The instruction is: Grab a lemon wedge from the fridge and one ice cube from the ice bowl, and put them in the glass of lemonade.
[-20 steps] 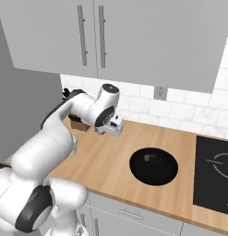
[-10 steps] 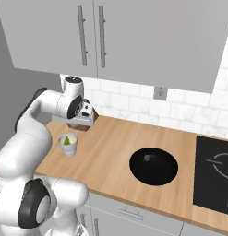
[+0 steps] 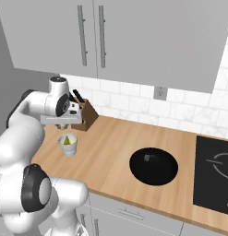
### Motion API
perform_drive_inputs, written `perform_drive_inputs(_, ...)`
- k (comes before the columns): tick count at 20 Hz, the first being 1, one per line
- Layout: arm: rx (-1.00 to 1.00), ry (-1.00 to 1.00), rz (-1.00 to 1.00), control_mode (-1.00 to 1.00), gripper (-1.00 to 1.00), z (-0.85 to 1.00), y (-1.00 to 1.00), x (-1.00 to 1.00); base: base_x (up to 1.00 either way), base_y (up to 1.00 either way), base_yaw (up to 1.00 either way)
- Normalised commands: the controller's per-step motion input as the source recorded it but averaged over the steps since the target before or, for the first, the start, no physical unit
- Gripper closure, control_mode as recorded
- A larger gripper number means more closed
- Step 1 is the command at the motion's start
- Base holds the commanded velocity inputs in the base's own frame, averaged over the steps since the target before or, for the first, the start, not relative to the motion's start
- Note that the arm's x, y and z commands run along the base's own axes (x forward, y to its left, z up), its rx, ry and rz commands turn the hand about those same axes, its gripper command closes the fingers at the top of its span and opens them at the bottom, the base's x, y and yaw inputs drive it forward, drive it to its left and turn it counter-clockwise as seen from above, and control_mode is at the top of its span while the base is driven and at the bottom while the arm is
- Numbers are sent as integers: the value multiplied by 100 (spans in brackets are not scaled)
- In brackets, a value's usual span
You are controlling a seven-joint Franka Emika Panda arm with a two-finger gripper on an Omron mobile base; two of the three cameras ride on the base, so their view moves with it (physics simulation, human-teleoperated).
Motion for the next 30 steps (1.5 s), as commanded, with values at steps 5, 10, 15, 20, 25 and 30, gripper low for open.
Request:
perform_drive_inputs(5,0,0,0,-100,100,-23,0,0,0,0,0)
perform_drive_inputs(10,-1,0,0,-100,100,-5,0,0,0,0,0)
perform_drive_inputs(15,-3,0,0,-100,100,-7,0,0,0,0,0)
perform_drive_inputs(20,-1,0,0,-100,100,-2,0,0,0,0,0)
perform_drive_inputs(25,0,-3,0,-100,100,0,0,0,0,0,0)
perform_drive_inputs(30,0,0,0,-100,100,0,-1,16,0,0,0)
